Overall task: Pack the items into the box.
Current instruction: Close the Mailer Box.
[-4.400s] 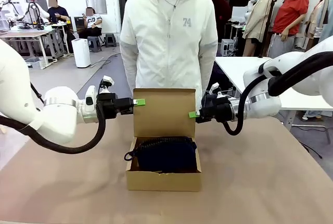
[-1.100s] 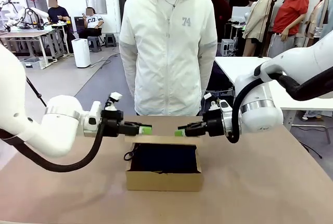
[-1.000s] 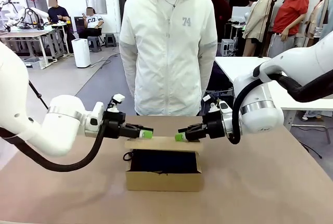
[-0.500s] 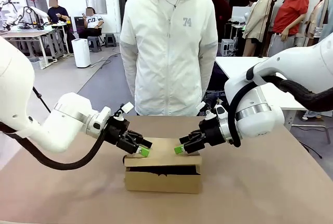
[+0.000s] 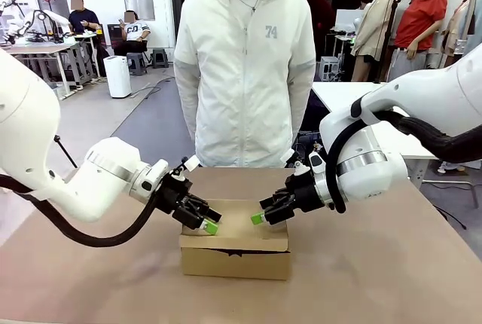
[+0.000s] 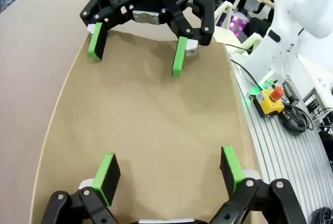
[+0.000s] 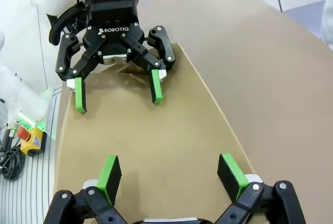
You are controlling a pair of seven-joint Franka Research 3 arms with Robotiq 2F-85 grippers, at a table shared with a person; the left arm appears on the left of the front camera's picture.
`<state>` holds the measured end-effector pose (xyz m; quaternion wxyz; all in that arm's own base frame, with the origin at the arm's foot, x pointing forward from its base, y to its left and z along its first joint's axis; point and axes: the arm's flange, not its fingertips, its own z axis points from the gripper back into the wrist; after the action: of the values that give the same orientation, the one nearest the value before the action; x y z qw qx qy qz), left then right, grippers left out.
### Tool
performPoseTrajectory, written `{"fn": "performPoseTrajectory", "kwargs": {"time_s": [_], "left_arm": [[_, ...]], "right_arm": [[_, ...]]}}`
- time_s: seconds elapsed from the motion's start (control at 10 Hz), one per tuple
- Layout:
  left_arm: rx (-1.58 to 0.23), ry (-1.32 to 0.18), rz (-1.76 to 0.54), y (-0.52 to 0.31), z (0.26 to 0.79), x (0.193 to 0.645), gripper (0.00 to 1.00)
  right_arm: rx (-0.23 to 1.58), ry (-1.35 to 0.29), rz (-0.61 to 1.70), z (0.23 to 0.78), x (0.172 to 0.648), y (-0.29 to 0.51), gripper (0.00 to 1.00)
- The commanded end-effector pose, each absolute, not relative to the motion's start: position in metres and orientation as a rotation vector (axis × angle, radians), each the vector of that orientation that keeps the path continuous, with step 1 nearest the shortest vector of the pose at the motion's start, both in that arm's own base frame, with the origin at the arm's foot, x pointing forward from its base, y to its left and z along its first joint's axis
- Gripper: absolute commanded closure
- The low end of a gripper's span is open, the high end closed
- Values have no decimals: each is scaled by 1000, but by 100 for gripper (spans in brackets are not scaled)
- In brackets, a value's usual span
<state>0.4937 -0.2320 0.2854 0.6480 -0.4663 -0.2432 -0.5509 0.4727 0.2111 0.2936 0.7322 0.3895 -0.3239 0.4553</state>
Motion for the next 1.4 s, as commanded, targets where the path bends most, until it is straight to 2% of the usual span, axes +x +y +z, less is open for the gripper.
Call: {"fn": "performPoseTrajectory", "kwargs": {"time_s": [0.0, 0.3, 0.4, 0.7, 0.8, 0.9, 1.1, 1.2, 1.3], "left_arm": [[-1048, -544, -1248, -228, 276, 496, 0], [-1100, -734, -1257, -213, 304, 485, 0], [-1143, -816, -1240, -205, 322, 477, 0], [-1209, -984, -1109, -168, 364, 446, 0], [-1264, -956, -1025, -152, 367, 433, 0], [-1416, -841, -838, -128, 368, 422, 0], [-1665, -680, -462, -85, 368, 404, 0], [-1685, -502, -342, -66, 365, 399, 0], [-1574, -399, -90, -35, 357, 395, 0]], "right_arm": [[865, -708, 1038, 279, 476, 203, 0], [969, -781, 1062, 294, 473, 192, 0], [1104, -842, 964, 313, 476, 180, 0], [1238, -872, 872, 365, 474, 147, 0], [1317, -810, 765, 375, 469, 131, 0], [1362, -663, 551, 379, 464, 106, 0], [1389, -266, 287, 385, 448, 55, 0], [1378, -213, 174, 390, 443, 33, 0], [1387, -90, 73, 394, 433, 3, 0]]}}
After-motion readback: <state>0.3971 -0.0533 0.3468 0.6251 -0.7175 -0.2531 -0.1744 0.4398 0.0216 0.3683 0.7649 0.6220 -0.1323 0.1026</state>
